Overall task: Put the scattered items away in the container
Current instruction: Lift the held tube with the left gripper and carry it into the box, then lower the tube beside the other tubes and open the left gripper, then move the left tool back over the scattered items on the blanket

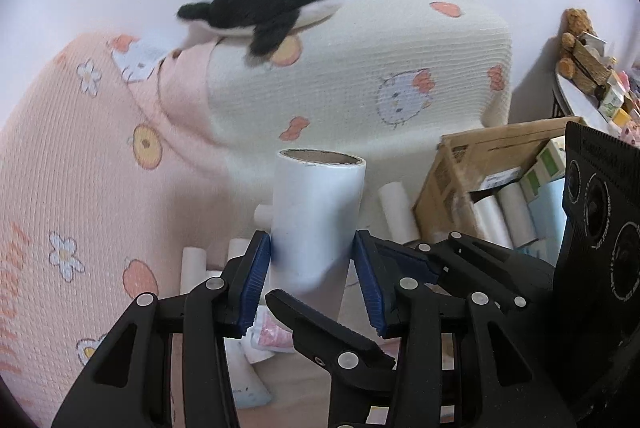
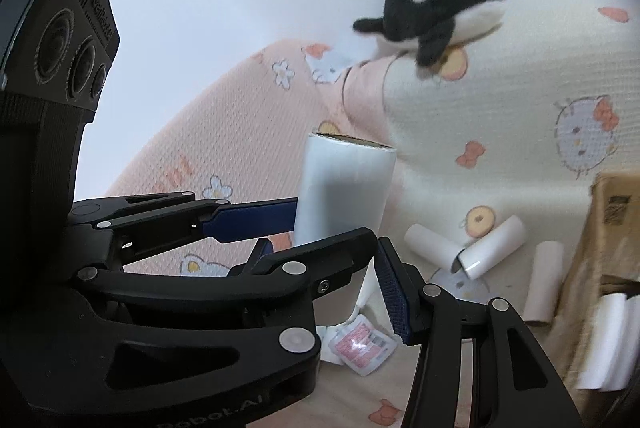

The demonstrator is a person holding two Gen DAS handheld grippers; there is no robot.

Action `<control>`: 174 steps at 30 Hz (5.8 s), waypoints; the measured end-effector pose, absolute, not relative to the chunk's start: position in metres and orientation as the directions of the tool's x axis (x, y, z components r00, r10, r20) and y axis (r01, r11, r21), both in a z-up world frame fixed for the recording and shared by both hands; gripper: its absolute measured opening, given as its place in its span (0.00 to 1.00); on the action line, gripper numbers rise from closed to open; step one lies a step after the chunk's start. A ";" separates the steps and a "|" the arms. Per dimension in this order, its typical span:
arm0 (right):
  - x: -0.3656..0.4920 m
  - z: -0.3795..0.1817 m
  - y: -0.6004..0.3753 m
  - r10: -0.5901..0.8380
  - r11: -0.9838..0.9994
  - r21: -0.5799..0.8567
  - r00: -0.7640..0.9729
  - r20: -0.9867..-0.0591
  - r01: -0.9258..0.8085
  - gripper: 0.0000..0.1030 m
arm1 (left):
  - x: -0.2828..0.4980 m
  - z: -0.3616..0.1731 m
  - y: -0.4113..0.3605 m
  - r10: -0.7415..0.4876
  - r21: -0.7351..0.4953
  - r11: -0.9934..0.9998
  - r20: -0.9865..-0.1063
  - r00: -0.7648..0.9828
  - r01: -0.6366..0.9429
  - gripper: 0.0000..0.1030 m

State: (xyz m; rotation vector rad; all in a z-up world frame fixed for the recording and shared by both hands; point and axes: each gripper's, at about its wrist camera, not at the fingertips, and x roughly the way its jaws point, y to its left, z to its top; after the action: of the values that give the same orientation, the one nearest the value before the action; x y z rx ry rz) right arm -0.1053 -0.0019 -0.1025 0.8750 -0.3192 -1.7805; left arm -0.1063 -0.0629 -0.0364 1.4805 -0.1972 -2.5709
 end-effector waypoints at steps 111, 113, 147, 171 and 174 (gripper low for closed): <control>-0.198 -0.177 0.187 -0.332 -0.801 0.174 -0.183 -0.925 0.572 0.30 | -0.187 -0.173 0.103 0.334 -0.360 -0.924 -0.923 -0.189 0.131 0.04; -0.194 -0.176 0.187 -0.339 -0.799 0.180 -0.183 -0.923 0.573 0.30 | -0.180 -0.162 0.099 0.311 -0.342 -0.933 -0.921 -0.233 0.108 0.04; -0.117 -0.043 0.054 -0.567 -0.643 0.164 -0.321 -0.759 0.748 0.30 | -0.060 -0.005 -0.140 -0.068 -0.231 -0.928 -0.667 -0.742 0.293 0.04; -0.076 -0.098 -0.032 -0.827 -0.479 0.468 -0.203 -0.524 0.743 0.30 | -0.023 -0.078 -0.230 -0.207 -0.126 -0.874 -0.776 -0.596 0.469 0.04; -0.075 -0.109 -0.039 -0.854 -0.433 0.506 -0.159 -0.496 0.746 0.31 | -0.017 -0.089 -0.237 -0.206 -0.135 -0.862 -0.787 -0.582 0.488 0.04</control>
State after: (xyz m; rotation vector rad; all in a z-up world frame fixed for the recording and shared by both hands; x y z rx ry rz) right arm -0.0748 -0.0394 -0.1092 0.8999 -0.1707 -1.8112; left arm -0.0171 -0.2375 -0.0890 1.1520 0.4783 -2.4409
